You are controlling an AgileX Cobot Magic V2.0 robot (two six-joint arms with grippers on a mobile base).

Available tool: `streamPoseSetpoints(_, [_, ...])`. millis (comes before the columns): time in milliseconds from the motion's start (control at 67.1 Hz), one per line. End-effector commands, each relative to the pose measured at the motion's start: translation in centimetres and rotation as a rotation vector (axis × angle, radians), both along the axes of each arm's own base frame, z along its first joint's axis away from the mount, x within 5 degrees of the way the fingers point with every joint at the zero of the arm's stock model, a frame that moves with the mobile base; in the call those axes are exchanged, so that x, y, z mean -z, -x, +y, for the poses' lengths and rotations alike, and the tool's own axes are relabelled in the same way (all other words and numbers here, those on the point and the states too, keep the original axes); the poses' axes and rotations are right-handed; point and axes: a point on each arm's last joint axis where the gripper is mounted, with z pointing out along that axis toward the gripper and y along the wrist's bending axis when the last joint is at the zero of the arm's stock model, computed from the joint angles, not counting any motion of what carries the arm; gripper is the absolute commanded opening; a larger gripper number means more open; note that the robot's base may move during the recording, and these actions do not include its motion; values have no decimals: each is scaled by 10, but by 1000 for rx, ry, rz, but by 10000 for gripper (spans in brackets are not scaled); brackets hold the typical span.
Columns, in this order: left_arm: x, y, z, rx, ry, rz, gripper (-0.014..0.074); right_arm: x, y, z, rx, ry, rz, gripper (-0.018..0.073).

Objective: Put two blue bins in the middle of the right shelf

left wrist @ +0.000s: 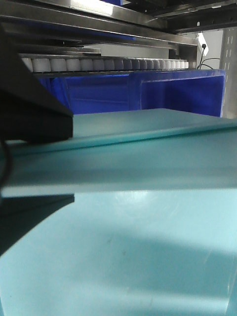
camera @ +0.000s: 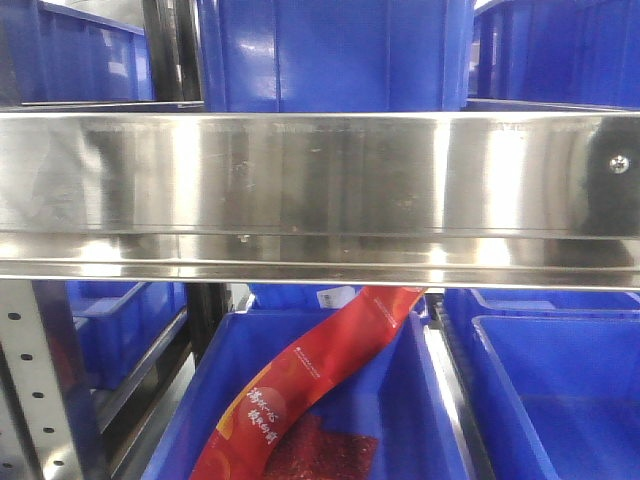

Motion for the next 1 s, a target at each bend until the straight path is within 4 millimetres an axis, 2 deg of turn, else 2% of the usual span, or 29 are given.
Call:
streamPoseSetpoints(0, [-25,9,2,-1,121,-136,-111,-10,2,-1,1,-18,-71,-154])
streamPoseSetpoints(983, [-25,9,2,0,119,-133,-111,-10,3,-1,-1,-21,-67,-154])
